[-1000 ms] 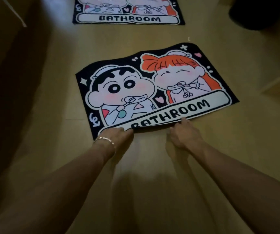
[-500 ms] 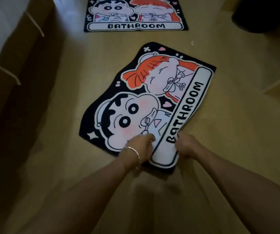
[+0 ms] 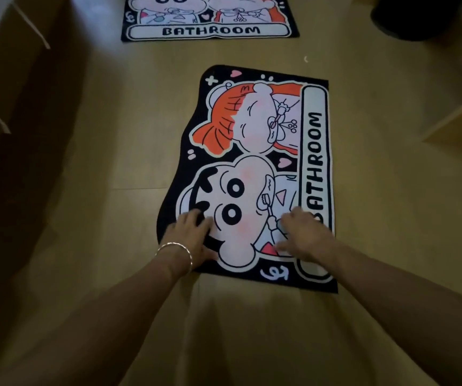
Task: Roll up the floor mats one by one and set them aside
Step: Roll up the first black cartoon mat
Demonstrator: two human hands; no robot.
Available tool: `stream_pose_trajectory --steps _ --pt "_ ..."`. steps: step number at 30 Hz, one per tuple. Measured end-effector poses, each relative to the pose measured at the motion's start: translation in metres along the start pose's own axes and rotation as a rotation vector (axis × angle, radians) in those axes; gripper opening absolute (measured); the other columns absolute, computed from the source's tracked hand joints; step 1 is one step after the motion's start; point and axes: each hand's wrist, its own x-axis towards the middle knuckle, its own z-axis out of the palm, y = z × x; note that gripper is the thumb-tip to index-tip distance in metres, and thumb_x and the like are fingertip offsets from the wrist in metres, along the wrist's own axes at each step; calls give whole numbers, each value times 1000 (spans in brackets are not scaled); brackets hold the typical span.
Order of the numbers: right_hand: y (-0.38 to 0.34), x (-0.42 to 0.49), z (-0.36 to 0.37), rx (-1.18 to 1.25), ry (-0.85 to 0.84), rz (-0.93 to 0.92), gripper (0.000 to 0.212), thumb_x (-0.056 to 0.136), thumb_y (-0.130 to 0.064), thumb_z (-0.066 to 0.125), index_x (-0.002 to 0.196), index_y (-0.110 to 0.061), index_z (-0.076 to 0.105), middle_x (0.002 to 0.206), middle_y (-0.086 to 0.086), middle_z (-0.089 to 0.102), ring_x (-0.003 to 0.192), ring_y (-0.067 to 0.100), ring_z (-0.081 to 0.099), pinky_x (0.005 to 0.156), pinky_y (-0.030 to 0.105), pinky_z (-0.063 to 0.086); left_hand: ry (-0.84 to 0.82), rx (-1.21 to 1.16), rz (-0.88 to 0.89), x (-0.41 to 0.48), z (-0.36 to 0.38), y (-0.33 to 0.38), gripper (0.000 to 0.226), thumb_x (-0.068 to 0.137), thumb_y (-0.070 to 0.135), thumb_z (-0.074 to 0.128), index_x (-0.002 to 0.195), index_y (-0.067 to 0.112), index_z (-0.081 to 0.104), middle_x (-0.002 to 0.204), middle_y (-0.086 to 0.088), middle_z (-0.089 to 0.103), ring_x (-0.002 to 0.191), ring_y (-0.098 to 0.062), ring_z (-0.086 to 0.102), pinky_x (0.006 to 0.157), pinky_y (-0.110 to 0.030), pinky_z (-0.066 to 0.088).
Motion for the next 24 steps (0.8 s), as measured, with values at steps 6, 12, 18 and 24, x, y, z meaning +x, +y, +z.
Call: stream_pose_trajectory --steps 6,12,18,24 --pt "-54 -19 45 -202 -127 -328 59 83 -41 68 128 -14 41 125 10 44 114 27 45 93 40 41 -132 236 361 -6 5 23 74 73 57 67 132 24 36 132 -1 34 119 -20 34 100 -35 38" --pt "-48 -12 43 -277 -61 -434 25 96 -21 48 120 -12 48 115 10 48 105 26 49 81 35 39 -162 183 429 -7 -3 22 45 83 37 61 125 25 48 121 3 42 112 -17 40 89 -30 43" --pt "-40 -8 36 -33 -73 -280 15 100 -25 42 113 -18 46 93 2 55 84 18 55 76 32 46 -168 126 335 0 -10 43 23 92 27 49 114 22 55 96 2 59 84 -15 53 73 -28 48" --pt "-31 -17 29 -103 231 -447 25 101 -29 42 123 -19 39 110 3 51 89 16 52 79 30 42 -149 44 195 13 -13 52 40 88 17 59 121 20 37 88 -1 58 77 -20 58 75 -35 54"
